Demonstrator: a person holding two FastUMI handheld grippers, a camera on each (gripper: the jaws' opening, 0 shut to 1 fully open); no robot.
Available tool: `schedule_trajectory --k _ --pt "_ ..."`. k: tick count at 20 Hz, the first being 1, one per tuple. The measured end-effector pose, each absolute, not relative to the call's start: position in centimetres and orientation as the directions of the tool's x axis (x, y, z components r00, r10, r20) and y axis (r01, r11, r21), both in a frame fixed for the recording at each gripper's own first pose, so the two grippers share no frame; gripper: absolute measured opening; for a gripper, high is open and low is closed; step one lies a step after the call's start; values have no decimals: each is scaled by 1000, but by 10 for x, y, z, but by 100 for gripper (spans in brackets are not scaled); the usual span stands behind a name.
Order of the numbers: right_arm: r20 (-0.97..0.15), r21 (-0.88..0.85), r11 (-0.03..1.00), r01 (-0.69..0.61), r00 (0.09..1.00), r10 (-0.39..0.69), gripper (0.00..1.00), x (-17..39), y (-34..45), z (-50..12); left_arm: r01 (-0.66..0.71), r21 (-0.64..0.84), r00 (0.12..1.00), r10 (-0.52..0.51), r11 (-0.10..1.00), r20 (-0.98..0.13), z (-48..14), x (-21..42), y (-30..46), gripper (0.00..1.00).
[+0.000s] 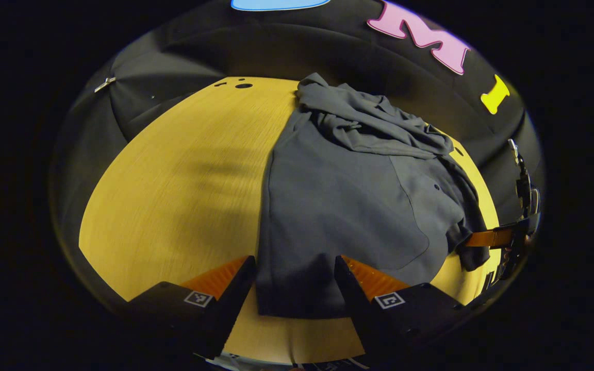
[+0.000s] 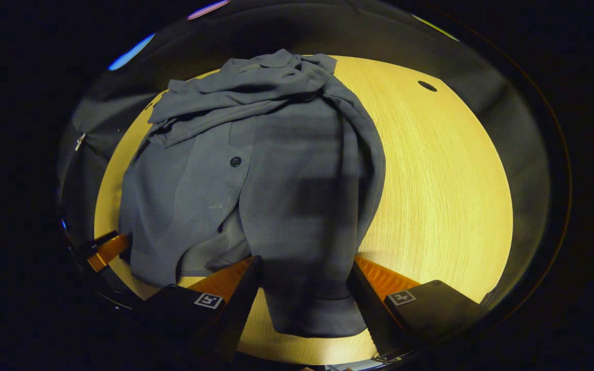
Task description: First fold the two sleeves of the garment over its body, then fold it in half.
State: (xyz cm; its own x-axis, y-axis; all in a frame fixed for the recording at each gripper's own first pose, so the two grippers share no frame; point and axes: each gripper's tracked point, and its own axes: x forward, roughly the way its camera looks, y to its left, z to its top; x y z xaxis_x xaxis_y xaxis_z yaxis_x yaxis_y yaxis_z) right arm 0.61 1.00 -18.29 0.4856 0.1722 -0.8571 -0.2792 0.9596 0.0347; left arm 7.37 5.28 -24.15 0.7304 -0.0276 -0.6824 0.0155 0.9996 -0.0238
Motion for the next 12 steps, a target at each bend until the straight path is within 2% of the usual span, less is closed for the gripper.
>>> schedule_trajectory --k 3,4,5,6,7,8,10,11,12 --pt "-851 -4 950 -313 500 161 96 6 18 -183 78 111 720 21 991 -693 -252 78 44 96" --pt "-850 -6 952 -307 502 157 75 6 22 -184 104 115 733 2 988 -681 -250 81 37 94" --pt "-851 -1 953 -303 500 158 77 4 24 -185 113 117 727 -2 987 -687 -251 80 29 91" --pt "-851 1 954 -301 501 159 63 5 27 -184 116 127 733 1 985 -680 -250 83 27 77" --pt "-850 3 952 -307 500 164 54 5 30 -184 130 121 732 -13 984 -681 -251 83 24 70" --pt "-848 8 948 -318 500 175 57 5 33 -183 146 119 729 -26 982 -684 -253 83 22 63" --pt "-845 15 944 -331 500 189 27 7 35 -182 188 109 726 -63 976 -685 -254 82 14 42" --pt "-850 21 938 -347 488 200 5 8 36 -185 201 100 727 -80 974 -682 -254 84 11 31" --pt "-851 36 930 -367 477 221 12 6 36 -180 200 97 725 -81 975 -684 -252 84 12 19"
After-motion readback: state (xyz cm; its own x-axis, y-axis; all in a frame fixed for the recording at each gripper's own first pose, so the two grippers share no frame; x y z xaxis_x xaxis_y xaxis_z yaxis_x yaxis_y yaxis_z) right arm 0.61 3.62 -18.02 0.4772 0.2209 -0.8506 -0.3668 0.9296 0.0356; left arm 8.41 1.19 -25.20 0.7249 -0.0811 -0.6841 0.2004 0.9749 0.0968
